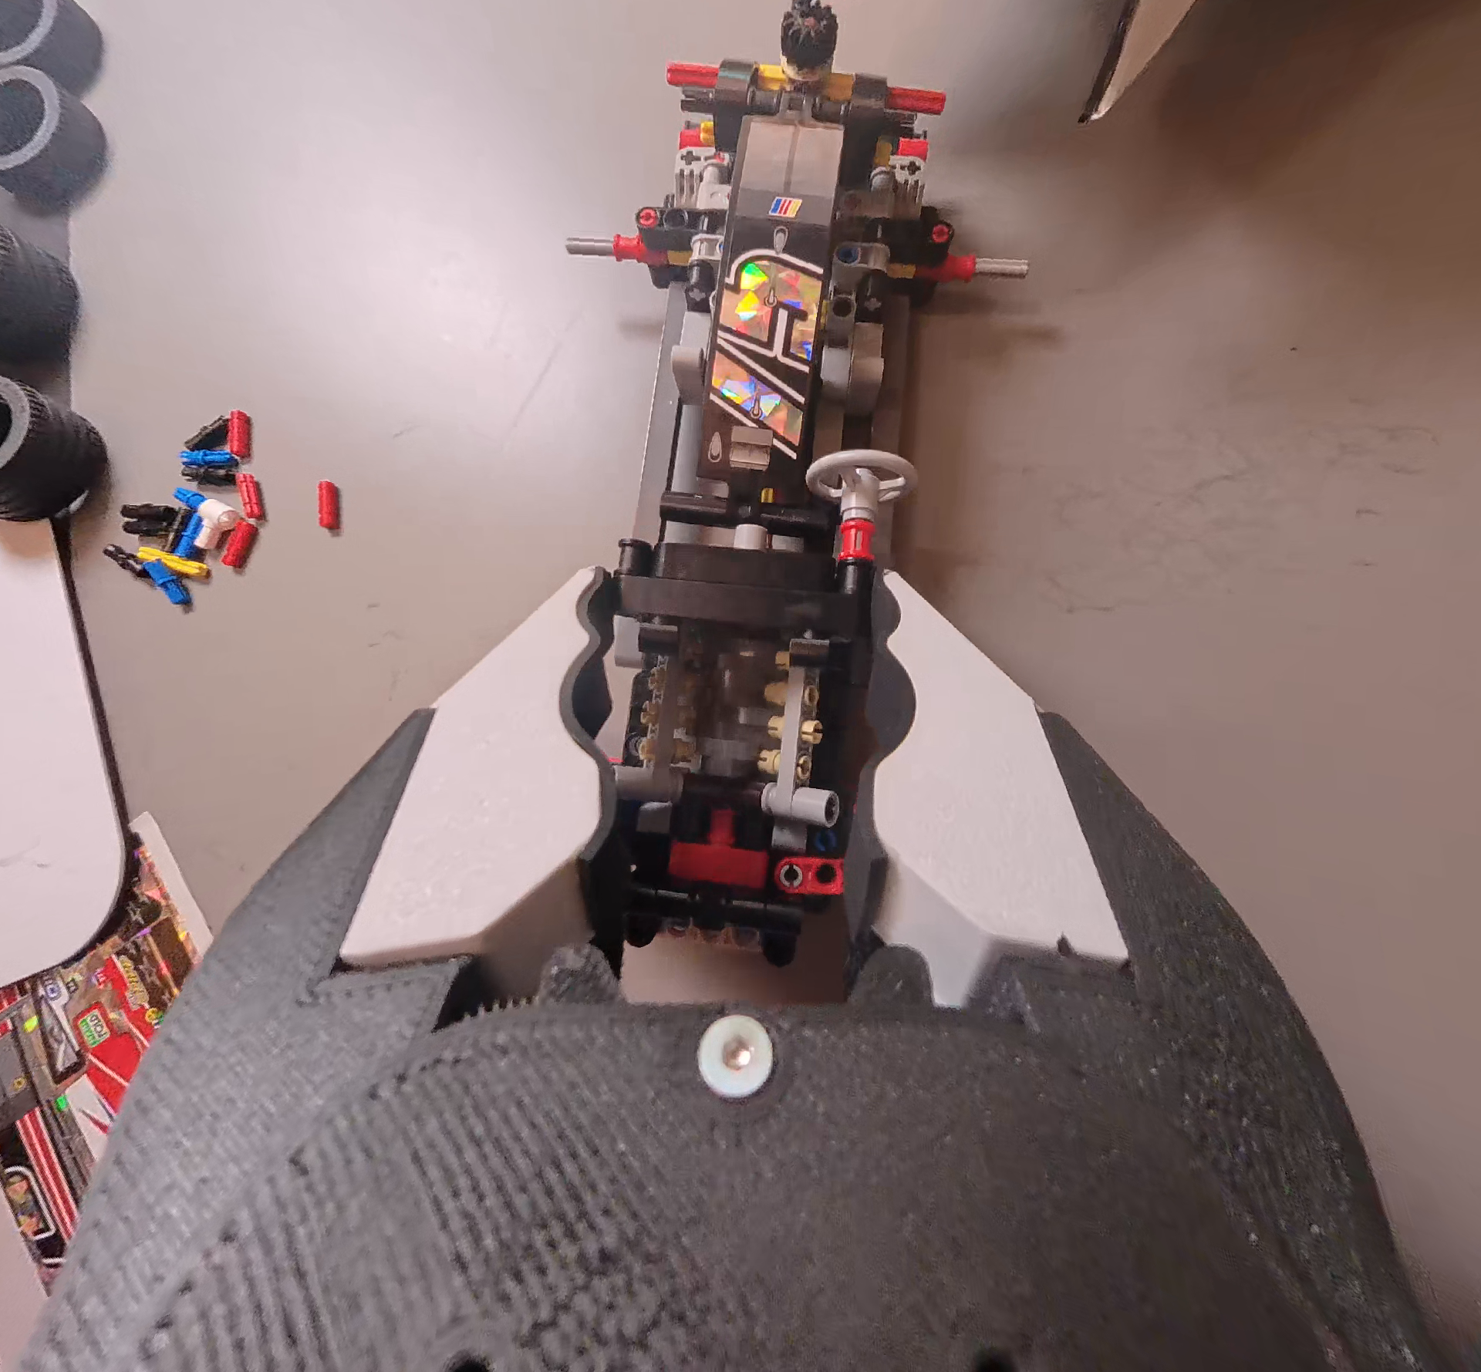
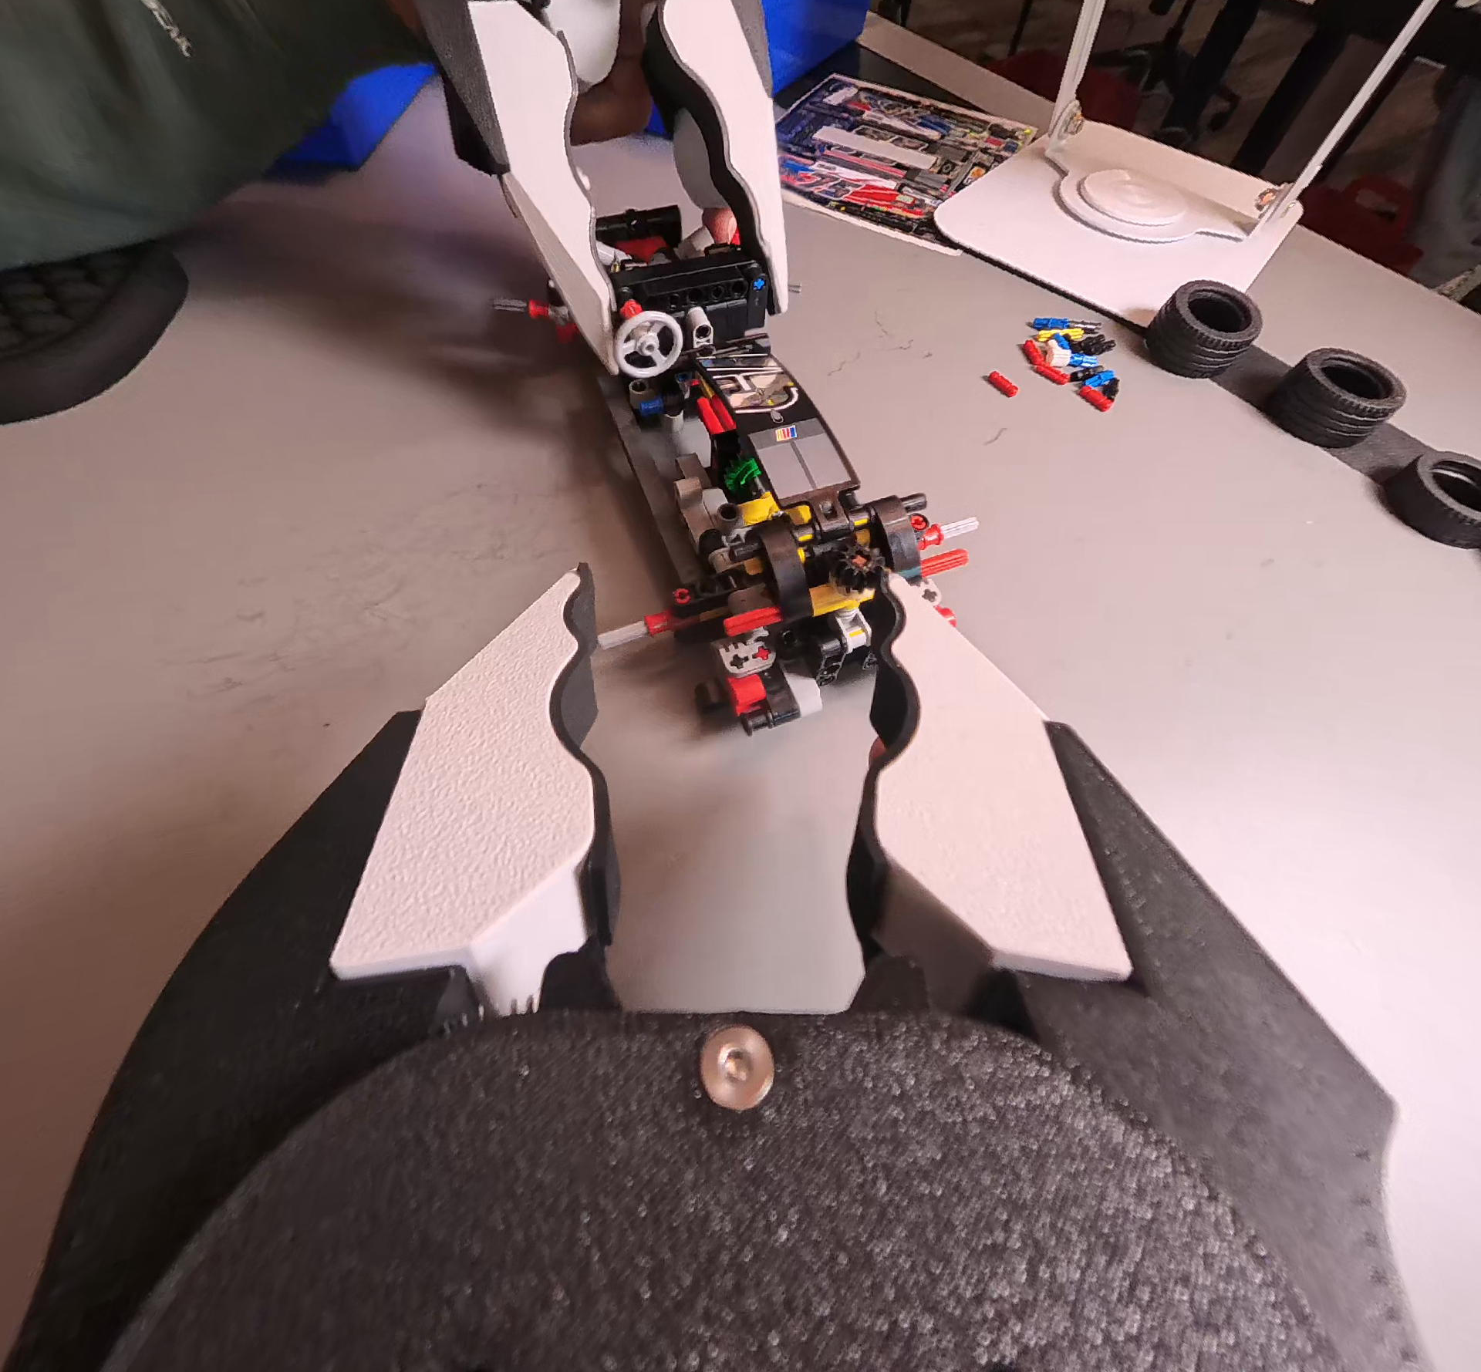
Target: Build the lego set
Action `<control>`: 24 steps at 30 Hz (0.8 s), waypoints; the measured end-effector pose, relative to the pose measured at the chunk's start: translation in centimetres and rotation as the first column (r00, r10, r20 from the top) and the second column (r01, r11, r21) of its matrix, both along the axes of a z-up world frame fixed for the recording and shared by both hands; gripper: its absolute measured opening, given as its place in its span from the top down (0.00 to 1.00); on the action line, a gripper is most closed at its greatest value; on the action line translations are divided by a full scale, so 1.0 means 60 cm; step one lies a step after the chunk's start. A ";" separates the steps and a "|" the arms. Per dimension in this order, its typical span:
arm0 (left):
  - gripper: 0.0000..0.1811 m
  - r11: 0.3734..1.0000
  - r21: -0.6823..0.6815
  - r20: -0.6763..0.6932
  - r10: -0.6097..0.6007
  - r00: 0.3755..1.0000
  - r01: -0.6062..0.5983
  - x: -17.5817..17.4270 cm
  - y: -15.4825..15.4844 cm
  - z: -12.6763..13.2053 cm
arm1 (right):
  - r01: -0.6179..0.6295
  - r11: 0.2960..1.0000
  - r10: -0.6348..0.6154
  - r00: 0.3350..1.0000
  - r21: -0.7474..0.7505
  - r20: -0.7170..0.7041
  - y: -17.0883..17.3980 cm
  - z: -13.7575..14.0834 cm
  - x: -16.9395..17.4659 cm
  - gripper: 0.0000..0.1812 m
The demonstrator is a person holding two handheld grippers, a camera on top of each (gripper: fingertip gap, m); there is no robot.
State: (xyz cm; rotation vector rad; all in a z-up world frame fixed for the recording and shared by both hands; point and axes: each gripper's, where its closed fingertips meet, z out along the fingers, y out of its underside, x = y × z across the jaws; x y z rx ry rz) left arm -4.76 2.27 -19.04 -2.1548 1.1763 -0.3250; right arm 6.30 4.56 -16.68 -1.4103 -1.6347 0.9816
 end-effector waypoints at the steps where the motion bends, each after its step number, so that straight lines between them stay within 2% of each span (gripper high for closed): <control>1: 0.65 1.000 0.005 0.007 0.009 1.000 -0.009 -0.001 0.002 0.002 | 0.004 1.000 -0.004 1.000 0.000 -0.008 -0.001 0.003 0.000 0.63; 5: 0.66 1.000 0.014 0.054 0.018 0.998 -0.019 0.000 0.006 0.011 | 0.015 1.000 -0.015 1.000 0.020 -0.017 -0.008 0.009 -0.003 0.64; 8: 0.66 1.000 0.023 0.056 0.012 0.998 -0.014 0.002 0.004 0.011 | 0.072 0.997 -0.071 0.996 0.008 -0.049 0.013 0.020 -0.005 0.65; 11: 0.66 1.000 0.026 0.062 0.012 0.998 -0.013 0.003 0.004 0.010 | 0.102 0.995 -0.103 0.995 -0.021 -0.016 0.033 0.008 -0.005 0.63; 15: 0.66 0.999 0.049 0.071 0.015 0.997 -0.018 0.003 0.008 0.014 | 0.072 0.996 -0.072 0.997 -0.046 -0.005 0.020 -0.007 -0.009 0.64; 24: 0.66 0.995 0.087 0.136 0.025 0.990 -0.037 0.003 0.015 0.032 | 0.111 0.991 -0.106 0.993 0.075 -0.060 0.014 0.017 -0.011 0.62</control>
